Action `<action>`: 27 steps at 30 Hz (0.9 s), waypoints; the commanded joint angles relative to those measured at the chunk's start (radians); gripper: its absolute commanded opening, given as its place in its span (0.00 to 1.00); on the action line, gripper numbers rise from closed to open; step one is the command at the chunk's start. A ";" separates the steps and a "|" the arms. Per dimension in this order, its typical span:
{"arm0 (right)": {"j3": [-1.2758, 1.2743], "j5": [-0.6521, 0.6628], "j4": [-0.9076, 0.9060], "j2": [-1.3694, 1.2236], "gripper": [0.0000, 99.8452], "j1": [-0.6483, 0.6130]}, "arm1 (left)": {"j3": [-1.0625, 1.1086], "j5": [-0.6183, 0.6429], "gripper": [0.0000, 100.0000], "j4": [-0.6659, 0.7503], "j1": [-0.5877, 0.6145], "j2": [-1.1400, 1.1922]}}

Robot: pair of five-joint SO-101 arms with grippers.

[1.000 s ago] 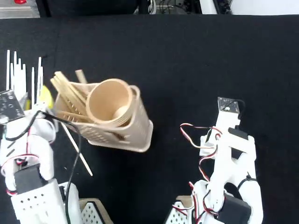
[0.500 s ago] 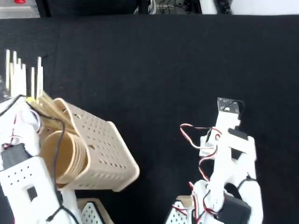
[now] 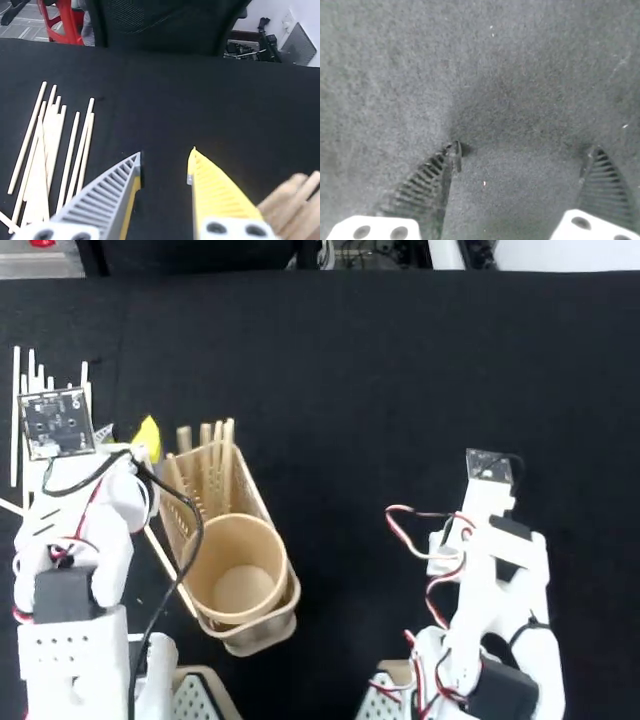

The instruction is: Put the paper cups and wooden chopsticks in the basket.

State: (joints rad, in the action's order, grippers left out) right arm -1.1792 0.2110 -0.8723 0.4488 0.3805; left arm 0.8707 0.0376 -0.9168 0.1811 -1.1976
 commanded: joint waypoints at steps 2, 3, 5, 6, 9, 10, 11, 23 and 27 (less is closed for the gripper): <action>-0.001 -0.003 0.011 0.024 0.38 0.006 | -0.110 0.006 0.16 -0.069 -0.018 -0.021; -0.001 -0.003 0.011 0.024 0.38 0.006 | -0.136 0.006 0.16 -0.094 -0.018 -0.021; -0.001 -0.003 0.011 0.024 0.38 0.008 | -0.191 0.006 0.16 -0.149 -0.018 -0.021; -0.001 -0.003 0.011 0.024 0.38 0.008 | -0.219 0.006 0.16 -0.173 -0.018 -0.021; -0.001 -0.003 0.011 0.024 0.38 0.008 | -0.292 0.008 0.16 -0.236 -0.018 -0.021; -0.001 -0.003 0.011 0.024 0.38 0.008 | -0.314 0.008 0.16 -0.255 -0.018 -0.021; -0.001 -0.003 0.011 0.024 0.38 0.008 | -0.335 0.006 0.16 -0.278 -0.018 -0.021; -0.002 -0.003 0.011 0.024 0.38 0.009 | -0.578 -0.132 0.16 -0.512 0.337 0.086; -0.002 -0.003 0.011 0.024 0.38 0.009 | -0.453 -0.160 0.16 -0.345 0.461 0.282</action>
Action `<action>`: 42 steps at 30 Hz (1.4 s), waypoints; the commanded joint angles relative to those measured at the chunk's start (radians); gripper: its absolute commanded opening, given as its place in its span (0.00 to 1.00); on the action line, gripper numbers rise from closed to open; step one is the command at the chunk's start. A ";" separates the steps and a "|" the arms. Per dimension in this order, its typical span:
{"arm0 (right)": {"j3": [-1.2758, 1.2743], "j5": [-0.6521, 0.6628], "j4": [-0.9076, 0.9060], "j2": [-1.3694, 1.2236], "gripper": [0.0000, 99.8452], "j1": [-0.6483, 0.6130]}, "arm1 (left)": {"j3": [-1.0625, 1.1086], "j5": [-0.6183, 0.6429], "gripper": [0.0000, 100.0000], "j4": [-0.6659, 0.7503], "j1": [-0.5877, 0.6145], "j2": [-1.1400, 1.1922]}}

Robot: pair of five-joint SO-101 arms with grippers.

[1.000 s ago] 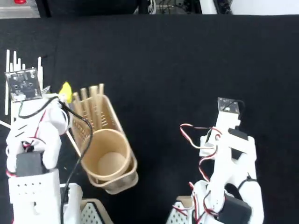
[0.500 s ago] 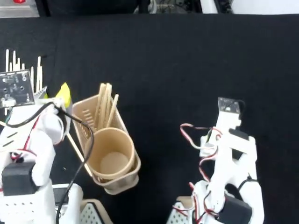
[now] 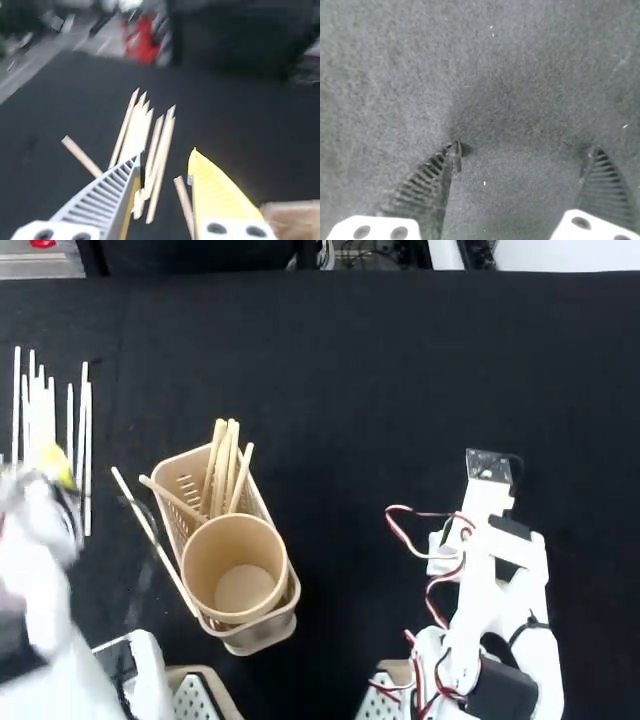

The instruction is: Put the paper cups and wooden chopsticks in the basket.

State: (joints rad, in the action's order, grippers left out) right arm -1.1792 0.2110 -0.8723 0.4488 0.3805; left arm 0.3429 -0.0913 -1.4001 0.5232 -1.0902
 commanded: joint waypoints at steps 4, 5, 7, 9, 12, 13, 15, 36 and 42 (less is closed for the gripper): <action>-0.002 -0.003 0.011 0.024 0.38 0.009 | 0.148 -0.035 0.16 0.344 0.232 0.397; -0.002 -0.003 0.011 0.024 0.38 0.009 | 0.151 -0.035 0.16 0.390 0.260 0.454; -0.002 -0.003 0.011 0.024 0.38 0.009 | 0.148 -0.037 0.16 0.474 0.311 0.574; -0.002 -0.003 0.011 0.024 0.38 0.009 | 0.134 -0.037 0.16 0.555 0.357 0.697; -0.002 -0.003 0.011 0.024 0.38 0.009 | 0.071 -0.080 0.16 0.637 0.403 0.901; -0.002 -0.003 0.011 0.024 0.38 0.009 | 0.036 -0.091 0.16 0.652 0.414 0.974; -0.002 -0.003 0.011 0.024 0.38 0.009 | -0.070 -0.092 0.16 0.657 0.430 1.122; -0.002 -0.003 0.011 0.024 0.38 0.009 | -1.544 0.078 0.16 -0.087 0.429 2.094; -0.002 -0.003 0.011 0.024 0.38 0.009 | -1.880 0.081 0.16 -0.307 0.418 2.147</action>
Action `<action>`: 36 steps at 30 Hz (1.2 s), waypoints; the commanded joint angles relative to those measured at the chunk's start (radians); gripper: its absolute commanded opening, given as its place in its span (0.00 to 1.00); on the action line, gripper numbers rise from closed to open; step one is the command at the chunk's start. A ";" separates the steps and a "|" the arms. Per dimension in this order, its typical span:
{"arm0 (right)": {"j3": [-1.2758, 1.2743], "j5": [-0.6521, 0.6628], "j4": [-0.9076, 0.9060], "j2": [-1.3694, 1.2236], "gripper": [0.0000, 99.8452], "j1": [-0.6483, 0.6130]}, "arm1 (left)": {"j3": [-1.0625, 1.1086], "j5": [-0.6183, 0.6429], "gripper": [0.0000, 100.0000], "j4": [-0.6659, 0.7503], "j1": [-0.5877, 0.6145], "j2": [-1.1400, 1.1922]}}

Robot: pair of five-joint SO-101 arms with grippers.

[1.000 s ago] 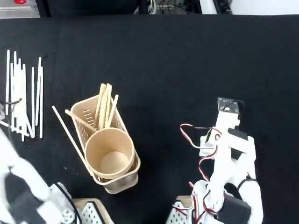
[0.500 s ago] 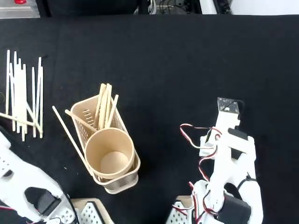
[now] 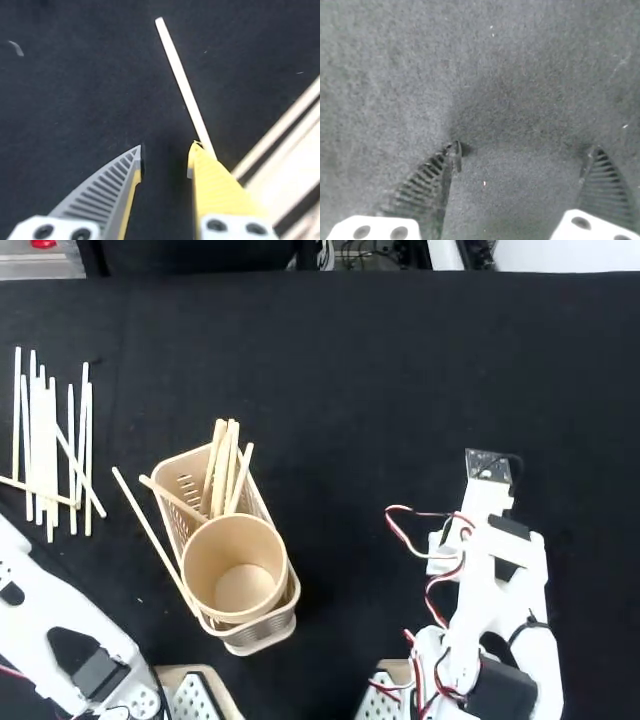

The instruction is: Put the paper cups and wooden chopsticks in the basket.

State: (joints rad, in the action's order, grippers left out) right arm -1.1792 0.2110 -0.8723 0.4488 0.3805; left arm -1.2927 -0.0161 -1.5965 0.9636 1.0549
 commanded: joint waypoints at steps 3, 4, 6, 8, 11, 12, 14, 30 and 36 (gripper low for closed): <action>-0.002 -0.003 0.011 0.024 0.38 0.009 | -0.315 0.009 0.16 -0.135 -0.042 0.029; -0.002 -0.003 0.011 0.024 0.38 0.009 | -0.315 0.009 0.16 -0.132 -0.051 0.037; -0.002 -0.003 0.011 0.024 0.38 0.009 | -0.308 0.012 0.16 -0.110 -0.067 0.058; -0.002 -0.003 0.011 0.024 0.38 0.009 | -0.282 0.054 0.16 -0.074 -0.071 0.084; -0.002 -0.003 0.011 0.024 0.38 0.009 | -0.260 0.078 0.16 -0.044 -0.077 0.120; -0.002 -0.003 0.011 0.024 0.38 0.009 | -0.259 0.078 0.16 -0.041 -0.079 0.130; -0.002 -0.003 0.011 0.024 0.38 0.009 | -0.260 0.080 0.16 -0.029 -0.079 0.153; -0.004 0.000 0.009 0.024 0.38 0.011 | -0.268 0.172 0.06 -0.017 -0.068 0.293; -0.004 0.000 0.009 0.024 0.38 0.011 | -0.335 0.172 0.06 -0.054 -0.073 0.293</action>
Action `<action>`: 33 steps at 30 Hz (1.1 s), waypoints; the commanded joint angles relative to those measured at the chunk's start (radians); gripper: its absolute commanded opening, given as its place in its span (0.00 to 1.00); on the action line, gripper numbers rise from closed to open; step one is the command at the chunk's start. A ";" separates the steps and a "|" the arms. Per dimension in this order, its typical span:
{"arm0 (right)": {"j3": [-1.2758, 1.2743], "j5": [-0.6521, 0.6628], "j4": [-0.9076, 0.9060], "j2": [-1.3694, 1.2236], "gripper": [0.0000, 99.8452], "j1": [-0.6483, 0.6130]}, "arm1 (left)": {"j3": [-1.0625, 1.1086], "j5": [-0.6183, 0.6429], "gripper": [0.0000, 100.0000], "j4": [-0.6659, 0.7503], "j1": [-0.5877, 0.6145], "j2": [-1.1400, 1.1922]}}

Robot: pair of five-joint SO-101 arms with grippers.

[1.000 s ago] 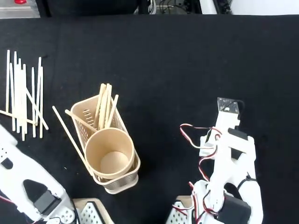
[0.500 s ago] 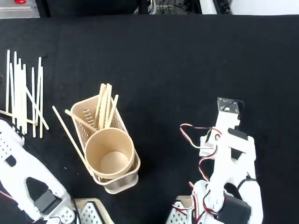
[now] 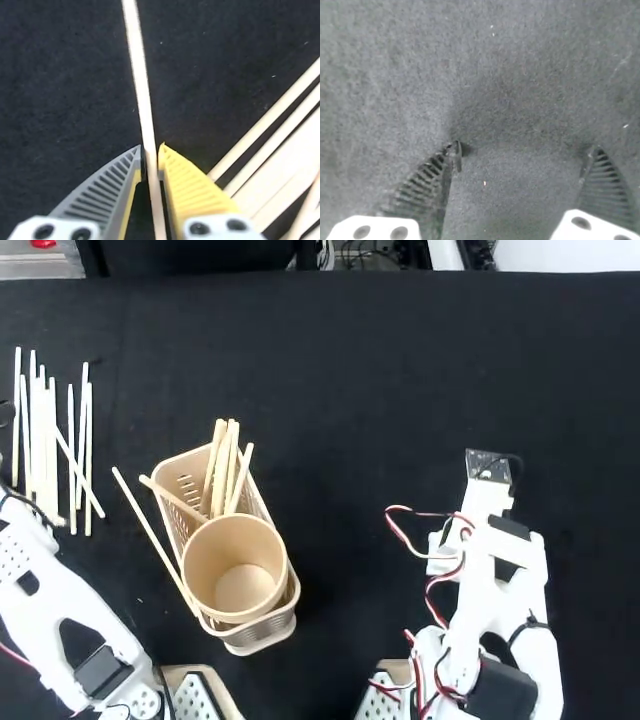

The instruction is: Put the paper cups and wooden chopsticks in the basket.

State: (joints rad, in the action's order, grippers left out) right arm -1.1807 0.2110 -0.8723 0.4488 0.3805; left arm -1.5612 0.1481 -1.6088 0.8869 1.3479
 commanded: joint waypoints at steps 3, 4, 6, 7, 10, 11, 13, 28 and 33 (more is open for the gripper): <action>-0.002 0.000 0.009 0.024 0.38 0.011 | -0.110 0.008 0.06 -0.091 0.002 -0.003; -0.002 0.000 0.009 0.024 0.38 0.011 | -0.110 0.008 0.06 -0.097 -0.001 -0.017; -0.002 0.000 0.009 0.024 0.38 0.011 | -0.105 0.003 0.05 -0.101 -0.012 -0.064; -0.002 0.000 0.009 0.024 0.38 0.011 | -0.105 0.003 0.03 -0.112 -0.013 -0.087; -0.002 0.000 0.009 0.024 0.38 0.011 | -0.105 0.006 0.03 -0.149 -0.013 -0.161; -0.002 0.000 0.009 0.024 0.38 0.011 | -0.105 0.006 0.03 -0.150 -0.012 -0.192; -0.002 0.000 0.009 0.024 0.38 0.011 | -0.104 0.006 0.03 -0.152 -0.008 -0.262; -0.002 -0.002 0.009 0.024 0.38 0.009 | 0.711 -0.117 0.03 -0.121 -0.030 -0.942; -0.002 -0.002 0.009 0.024 0.38 0.009 | 0.990 -0.115 0.03 0.006 -0.058 -1.165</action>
State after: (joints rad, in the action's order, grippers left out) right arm -1.1822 0.2110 -0.8723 0.4488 0.3805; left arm -0.7664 0.0422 -1.6840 0.8546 0.3936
